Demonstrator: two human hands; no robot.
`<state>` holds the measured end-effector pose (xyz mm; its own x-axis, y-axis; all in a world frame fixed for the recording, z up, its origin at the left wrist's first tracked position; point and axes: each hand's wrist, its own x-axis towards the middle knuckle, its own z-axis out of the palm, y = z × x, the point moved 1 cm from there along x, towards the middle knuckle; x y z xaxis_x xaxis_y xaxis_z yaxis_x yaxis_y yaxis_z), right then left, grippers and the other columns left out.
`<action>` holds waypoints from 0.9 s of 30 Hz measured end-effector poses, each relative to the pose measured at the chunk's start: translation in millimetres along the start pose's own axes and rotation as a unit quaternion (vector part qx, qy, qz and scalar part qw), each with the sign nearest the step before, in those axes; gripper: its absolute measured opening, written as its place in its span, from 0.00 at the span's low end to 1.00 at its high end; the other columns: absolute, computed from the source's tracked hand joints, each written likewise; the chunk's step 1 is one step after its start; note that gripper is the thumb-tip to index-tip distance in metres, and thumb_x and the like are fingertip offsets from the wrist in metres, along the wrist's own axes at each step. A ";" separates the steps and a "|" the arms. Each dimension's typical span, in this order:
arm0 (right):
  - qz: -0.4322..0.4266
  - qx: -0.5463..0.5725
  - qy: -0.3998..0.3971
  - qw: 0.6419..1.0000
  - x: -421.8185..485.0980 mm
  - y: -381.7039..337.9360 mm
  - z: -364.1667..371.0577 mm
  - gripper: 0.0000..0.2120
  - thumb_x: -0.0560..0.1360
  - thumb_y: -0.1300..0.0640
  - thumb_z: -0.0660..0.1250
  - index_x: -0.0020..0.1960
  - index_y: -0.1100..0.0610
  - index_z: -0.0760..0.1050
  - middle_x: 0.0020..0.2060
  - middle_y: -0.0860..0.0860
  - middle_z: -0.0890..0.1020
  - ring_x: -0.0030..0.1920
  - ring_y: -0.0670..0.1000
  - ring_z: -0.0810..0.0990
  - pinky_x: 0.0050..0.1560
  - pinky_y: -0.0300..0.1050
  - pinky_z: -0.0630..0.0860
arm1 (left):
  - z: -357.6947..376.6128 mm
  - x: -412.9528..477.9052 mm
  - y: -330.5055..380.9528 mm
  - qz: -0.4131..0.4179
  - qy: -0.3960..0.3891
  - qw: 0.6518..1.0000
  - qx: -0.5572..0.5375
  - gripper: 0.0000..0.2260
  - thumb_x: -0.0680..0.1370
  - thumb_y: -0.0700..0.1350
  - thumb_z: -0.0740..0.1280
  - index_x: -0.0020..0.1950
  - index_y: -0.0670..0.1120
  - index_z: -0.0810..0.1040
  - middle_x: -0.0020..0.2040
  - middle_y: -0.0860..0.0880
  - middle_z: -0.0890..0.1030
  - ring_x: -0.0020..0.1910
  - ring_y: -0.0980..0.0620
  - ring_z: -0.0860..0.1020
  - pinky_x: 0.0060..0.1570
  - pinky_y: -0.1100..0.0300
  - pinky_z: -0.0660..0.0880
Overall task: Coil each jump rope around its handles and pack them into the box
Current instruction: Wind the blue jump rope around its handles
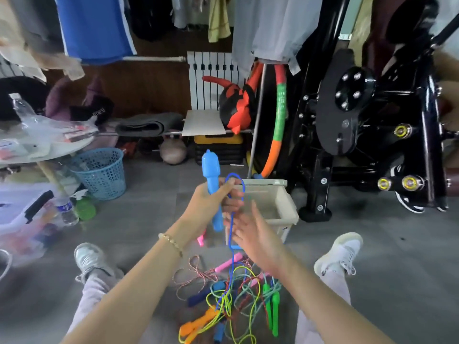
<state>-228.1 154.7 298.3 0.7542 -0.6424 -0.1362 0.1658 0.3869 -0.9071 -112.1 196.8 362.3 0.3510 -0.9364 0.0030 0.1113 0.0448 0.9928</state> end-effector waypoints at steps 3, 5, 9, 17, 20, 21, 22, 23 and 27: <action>0.027 -0.118 -0.041 0.992 -4.7 27.6 -4.9 0.21 0.79 0.41 0.53 0.57 0.54 0.76 0.50 0.51 0.83 0.53 0.49 0.81 0.61 0.52 0.73 | -17.3 26.3 14.6 0.030 0.021 0.999 -0.012 0.07 0.81 0.44 0.62 0.49 0.44 0.78 0.30 0.53 0.82 0.28 0.56 0.80 0.32 0.66 0.77; 0.052 -0.194 -0.062 0.978 -10.2 36.9 -11.8 0.16 0.80 0.48 0.56 0.54 0.57 0.77 0.45 0.49 0.83 0.50 0.48 0.82 0.53 0.38 0.75 | -36.6 38.1 14.2 0.032 0.062 0.997 -0.034 0.07 0.81 0.43 0.61 0.50 0.43 0.78 0.30 0.53 0.81 0.28 0.57 0.80 0.31 0.67 0.76; 0.039 -0.198 -0.028 0.979 -8.0 38.3 -24.1 0.10 0.78 0.55 0.63 0.47 0.62 0.77 0.41 0.53 0.83 0.47 0.55 0.82 0.44 0.34 0.76 | -64.3 32.1 -26.0 -0.070 0.080 0.994 -0.021 0.10 0.81 0.49 0.60 0.54 0.45 0.77 0.43 0.50 0.83 0.31 0.57 0.81 0.29 0.67 0.76; -0.055 -0.153 0.112 0.980 31.0 -2.7 -10.1 0.09 0.78 0.55 0.61 0.49 0.54 0.80 0.45 0.50 0.85 0.49 0.51 0.83 0.56 0.54 0.77 | -27.5 -28.5 -103.9 -0.143 -0.089 0.983 0.067 0.07 0.81 0.43 0.60 0.56 0.44 0.75 0.43 0.51 0.81 0.32 0.58 0.81 0.35 0.67 0.77; -0.082 -0.139 0.116 0.980 38.0 -14.0 -3.4 0.11 0.79 0.53 0.60 0.53 0.54 0.79 0.52 0.52 0.84 0.53 0.49 0.82 0.58 0.53 0.76 | -27.1 -19.7 -93.6 -0.076 -0.050 0.993 0.077 0.06 0.81 0.38 0.60 0.47 0.39 0.76 0.38 0.51 0.83 0.32 0.57 0.81 0.39 0.65 0.79; -0.077 -0.109 0.101 0.986 39.2 -15.0 -1.9 0.13 0.79 0.50 0.58 0.56 0.54 0.78 0.56 0.52 0.82 0.55 0.49 0.81 0.59 0.53 0.76 | -27.5 -15.3 -84.3 -0.055 -0.024 0.996 0.073 0.07 0.80 0.37 0.60 0.45 0.39 0.76 0.37 0.48 0.82 0.31 0.56 0.81 0.37 0.64 0.79; -0.063 -0.069 0.075 0.993 40.1 -13.1 -1.2 0.17 0.79 0.47 0.55 0.59 0.53 0.75 0.58 0.51 0.81 0.56 0.49 0.81 0.61 0.52 0.75 | -26.8 -11.0 -70.8 -0.032 -0.003 0.998 0.063 0.08 0.80 0.37 0.60 0.43 0.39 0.76 0.36 0.46 0.81 0.30 0.55 0.81 0.36 0.65 0.78; -0.047 -0.029 0.041 0.998 38.9 -9.8 0.4 0.22 0.78 0.44 0.51 0.62 0.53 0.73 0.59 0.50 0.81 0.57 0.50 0.80 0.60 0.50 0.74 | -26.4 -6.4 -55.1 -0.009 0.012 0.999 0.047 0.09 0.81 0.38 0.61 0.42 0.39 0.76 0.35 0.46 0.81 0.30 0.55 0.81 0.34 0.65 0.78; 0.008 -0.081 -0.029 0.996 23.1 16.3 3.2 0.25 0.79 0.41 0.47 0.56 0.51 0.79 0.53 0.50 0.83 0.58 0.48 0.79 0.56 0.43 0.75 | -30.8 18.7 8.9 0.070 0.047 0.996 -0.011 0.08 0.81 0.42 0.61 0.45 0.42 0.77 0.33 0.53 0.83 0.30 0.55 0.81 0.34 0.65 0.78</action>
<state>-205.9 148.3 281.7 0.7923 -0.5956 -0.1324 0.0516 0.2817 -0.9581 -75.9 190.4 367.5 0.4495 -0.8839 0.1289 0.0759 0.1816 0.9804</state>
